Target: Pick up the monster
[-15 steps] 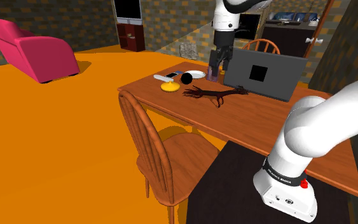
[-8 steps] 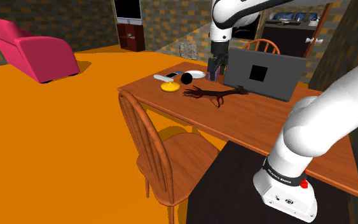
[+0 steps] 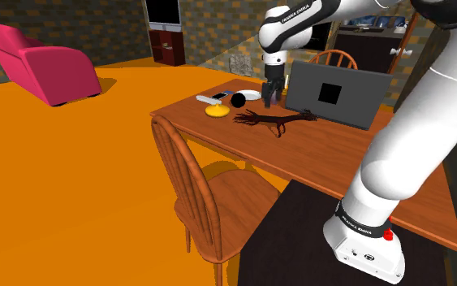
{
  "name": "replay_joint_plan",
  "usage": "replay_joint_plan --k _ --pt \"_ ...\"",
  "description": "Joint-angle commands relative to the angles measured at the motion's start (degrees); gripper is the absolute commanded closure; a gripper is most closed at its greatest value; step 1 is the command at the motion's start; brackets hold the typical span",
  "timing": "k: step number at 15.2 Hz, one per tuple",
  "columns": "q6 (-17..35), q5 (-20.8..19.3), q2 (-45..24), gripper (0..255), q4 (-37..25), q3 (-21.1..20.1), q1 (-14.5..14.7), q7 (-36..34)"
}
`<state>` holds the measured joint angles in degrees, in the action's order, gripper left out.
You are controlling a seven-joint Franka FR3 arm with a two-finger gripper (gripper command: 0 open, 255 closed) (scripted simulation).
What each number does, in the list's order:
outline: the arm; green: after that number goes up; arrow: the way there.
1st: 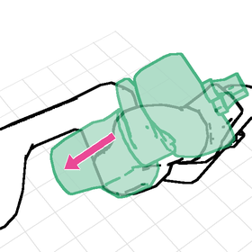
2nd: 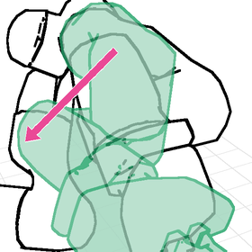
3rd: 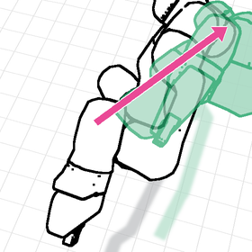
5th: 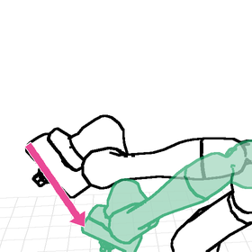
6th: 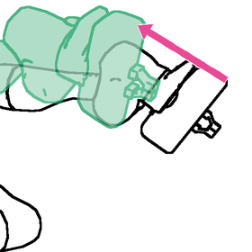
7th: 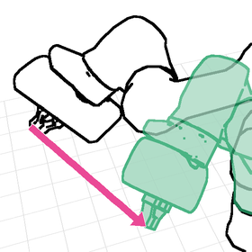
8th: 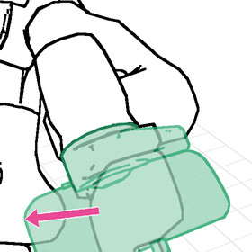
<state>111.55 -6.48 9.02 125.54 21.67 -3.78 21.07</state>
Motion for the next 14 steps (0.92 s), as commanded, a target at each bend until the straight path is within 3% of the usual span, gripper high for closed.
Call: replay_joint_plan --k 1,6,12,14 --pt "1.9 1.2 -4.7 0 -2.2 1.4 -0.5 2.7" --pt "4.2 5.4 -16.5 0 -9.7 3.3 -2.6 8.9" --pt "4.6 10.6 -30.8 0 -21.4 3.3 -7.0 15.4" --pt "5.1 11.2 -32.7 0 -22.5 3.1 -7.7 16.0"
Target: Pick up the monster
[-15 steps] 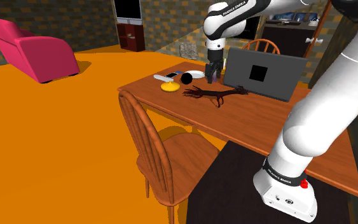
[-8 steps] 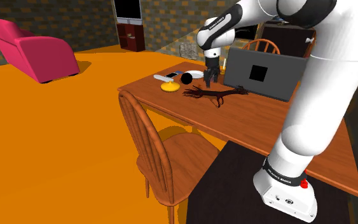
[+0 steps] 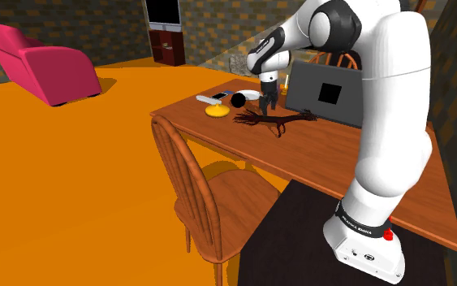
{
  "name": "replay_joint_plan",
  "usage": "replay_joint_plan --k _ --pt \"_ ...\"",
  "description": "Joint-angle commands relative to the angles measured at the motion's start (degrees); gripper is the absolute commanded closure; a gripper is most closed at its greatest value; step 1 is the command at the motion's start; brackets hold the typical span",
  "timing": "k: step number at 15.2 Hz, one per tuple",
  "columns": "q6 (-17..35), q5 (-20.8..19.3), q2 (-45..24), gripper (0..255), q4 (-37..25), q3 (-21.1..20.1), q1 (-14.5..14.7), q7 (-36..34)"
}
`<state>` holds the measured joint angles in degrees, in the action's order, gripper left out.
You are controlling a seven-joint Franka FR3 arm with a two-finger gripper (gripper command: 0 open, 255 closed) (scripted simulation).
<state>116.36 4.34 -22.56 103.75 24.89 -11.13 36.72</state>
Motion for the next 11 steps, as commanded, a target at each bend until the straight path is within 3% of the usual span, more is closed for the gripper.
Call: replay_joint_plan --k 1,8,9,11 --pt "0.9 0.6 -1.5 0 -0.4 -0.2 -0.4 0.4" --pt "4.3 1.6 -3.9 0 0.8 -0.8 -0.8 0.8" --pt "4.2 1.6 -3.9 255 0.6 -0.8 -0.9 0.8" --pt "4.2 1.6 -4.0 255 0.6 -0.8 -0.9 0.8"
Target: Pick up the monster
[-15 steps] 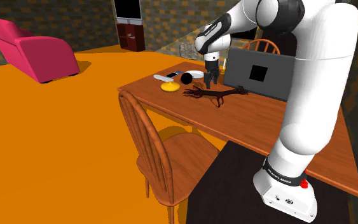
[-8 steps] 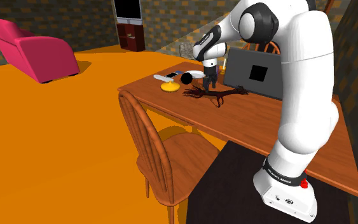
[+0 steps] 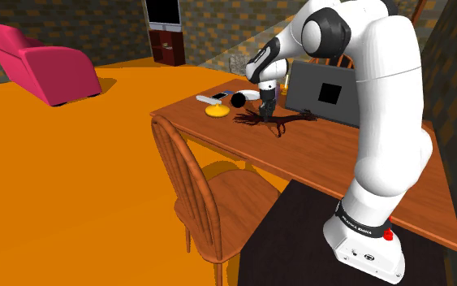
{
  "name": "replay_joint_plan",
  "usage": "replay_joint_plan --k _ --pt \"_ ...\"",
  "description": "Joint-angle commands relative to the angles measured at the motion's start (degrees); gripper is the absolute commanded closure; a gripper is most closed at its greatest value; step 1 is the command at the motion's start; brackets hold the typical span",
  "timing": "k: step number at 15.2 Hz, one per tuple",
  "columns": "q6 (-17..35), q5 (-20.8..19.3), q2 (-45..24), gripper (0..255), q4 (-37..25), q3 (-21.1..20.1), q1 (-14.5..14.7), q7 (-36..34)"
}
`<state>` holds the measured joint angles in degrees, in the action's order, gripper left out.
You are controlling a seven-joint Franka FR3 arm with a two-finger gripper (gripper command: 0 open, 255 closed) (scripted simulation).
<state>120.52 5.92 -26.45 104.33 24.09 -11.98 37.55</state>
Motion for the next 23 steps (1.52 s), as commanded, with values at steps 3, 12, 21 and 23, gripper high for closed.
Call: replay_joint_plan --k 3,12,21,23 --pt "0.0 0.0 -0.1 255 0.0 0.0 0.0 0.0" --pt "-2.9 -0.9 2.1 255 -0.9 0.5 0.4 -0.4" --pt "-8.6 -2.3 5.4 255 -3.6 1.2 0.9 -0.9" --pt "-9.4 -2.5 5.7 255 -4.0 1.3 1.0 -0.9"
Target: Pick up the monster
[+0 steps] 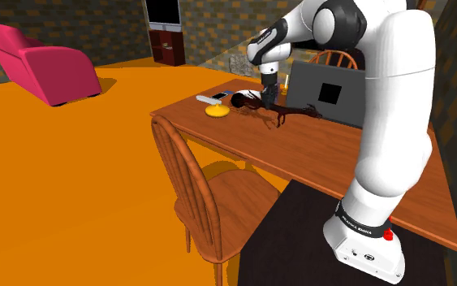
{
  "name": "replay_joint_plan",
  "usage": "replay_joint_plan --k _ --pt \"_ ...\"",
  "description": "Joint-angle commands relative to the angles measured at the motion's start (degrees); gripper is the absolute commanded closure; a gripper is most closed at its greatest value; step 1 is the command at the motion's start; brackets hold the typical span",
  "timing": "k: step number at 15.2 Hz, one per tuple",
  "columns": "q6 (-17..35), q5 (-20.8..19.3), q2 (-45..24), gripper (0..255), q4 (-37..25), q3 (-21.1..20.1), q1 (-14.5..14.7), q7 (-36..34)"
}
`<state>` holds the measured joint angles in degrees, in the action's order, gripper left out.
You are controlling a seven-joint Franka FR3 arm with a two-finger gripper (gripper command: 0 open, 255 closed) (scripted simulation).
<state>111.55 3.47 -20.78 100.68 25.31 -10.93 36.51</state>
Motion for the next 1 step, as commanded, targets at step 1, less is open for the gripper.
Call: replay_joint_plan --k 1 --pt "-0.4 0.0 0.0 255 -0.4 0.1 -0.1 0.1"
